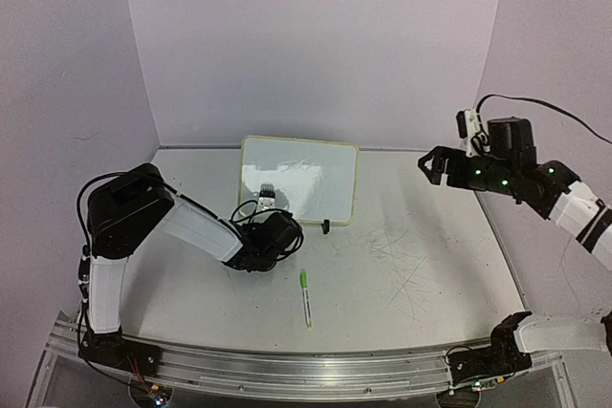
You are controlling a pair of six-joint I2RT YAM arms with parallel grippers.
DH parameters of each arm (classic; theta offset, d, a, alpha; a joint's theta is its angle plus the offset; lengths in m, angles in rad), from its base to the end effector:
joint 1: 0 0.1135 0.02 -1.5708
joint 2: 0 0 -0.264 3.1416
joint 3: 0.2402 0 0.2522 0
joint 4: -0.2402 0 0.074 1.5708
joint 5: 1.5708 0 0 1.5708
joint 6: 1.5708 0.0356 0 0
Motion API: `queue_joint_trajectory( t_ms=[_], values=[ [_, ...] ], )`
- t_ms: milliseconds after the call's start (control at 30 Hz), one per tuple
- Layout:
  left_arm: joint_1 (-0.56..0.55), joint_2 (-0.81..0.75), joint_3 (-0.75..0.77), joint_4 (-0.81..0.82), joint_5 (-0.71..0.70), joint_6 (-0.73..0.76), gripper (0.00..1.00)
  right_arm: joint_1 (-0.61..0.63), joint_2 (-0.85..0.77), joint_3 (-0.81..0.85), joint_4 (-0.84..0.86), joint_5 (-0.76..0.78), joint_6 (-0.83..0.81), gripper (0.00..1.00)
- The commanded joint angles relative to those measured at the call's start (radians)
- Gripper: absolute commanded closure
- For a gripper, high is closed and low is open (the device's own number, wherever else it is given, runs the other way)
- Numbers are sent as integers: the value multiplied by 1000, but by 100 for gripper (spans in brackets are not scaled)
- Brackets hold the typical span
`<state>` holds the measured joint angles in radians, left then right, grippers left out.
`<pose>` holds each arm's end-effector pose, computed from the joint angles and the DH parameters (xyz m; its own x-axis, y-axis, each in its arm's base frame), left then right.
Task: Write a sentence on the whiteboard
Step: Move the whiteboard to the corner of the board.
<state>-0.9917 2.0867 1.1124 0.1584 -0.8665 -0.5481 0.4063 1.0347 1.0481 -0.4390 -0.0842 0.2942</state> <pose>0.2438 -0.3233 0.1035 -0.4737 0.1079 -0.8741 0.0110 0.9931 0.1167 0.2092 0.0933 0.3585 -0.4976 0.1005 -0.8616 -0.3342 0.8944 0.2973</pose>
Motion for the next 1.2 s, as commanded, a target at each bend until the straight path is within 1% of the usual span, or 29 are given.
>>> queue_joint_trajectory(
  t_ms=[0, 133, 267, 333, 500, 567, 633, 700, 767, 833, 933, 1000, 1167],
  values=[
    [-2, -90, -81, -54, -73, -140, 100, 167, 148, 2, 85, 12, 25, 2],
    [-7, -117, -96, -168, -39, -292, 100, 318, 325, 3, 192, 53, 63, 5],
    [-33, -126, -105, -235, 8, -372, 100, 444, 524, 63, 250, 152, 61, 11],
    [-48, -120, -100, -279, 29, -435, 100, 466, 588, 75, 296, 154, 68, 12],
    [-88, -107, -90, -359, 114, -590, 100, 469, 717, 55, 407, 114, 126, 23],
    [-113, -104, -78, -381, 107, -617, 100, 469, 753, 40, 460, 105, 129, 25],
    [-132, -101, -60, -406, 94, -623, 100, 468, 795, 44, 480, 95, 118, 28],
    [-136, -99, -53, -415, 102, -621, 98, 471, 830, 41, 517, 82, 95, 31],
    [-136, -104, -52, -420, 122, -603, 94, 480, 860, 53, 532, 82, 70, 33],
    [-136, -118, -60, -422, 134, -592, 86, 493, 883, 70, 530, 114, 49, 35],
    [-136, -146, -82, -422, 150, -559, 71, 500, 902, 76, 535, 162, 29, 38],
    [-138, -184, -96, -421, 157, -522, 65, 502, 922, 89, 536, 172, 22, 41],
    [-149, -304, -154, -420, 175, -430, 46, 513, 973, 123, 544, 218, 25, 49]
  ],
)
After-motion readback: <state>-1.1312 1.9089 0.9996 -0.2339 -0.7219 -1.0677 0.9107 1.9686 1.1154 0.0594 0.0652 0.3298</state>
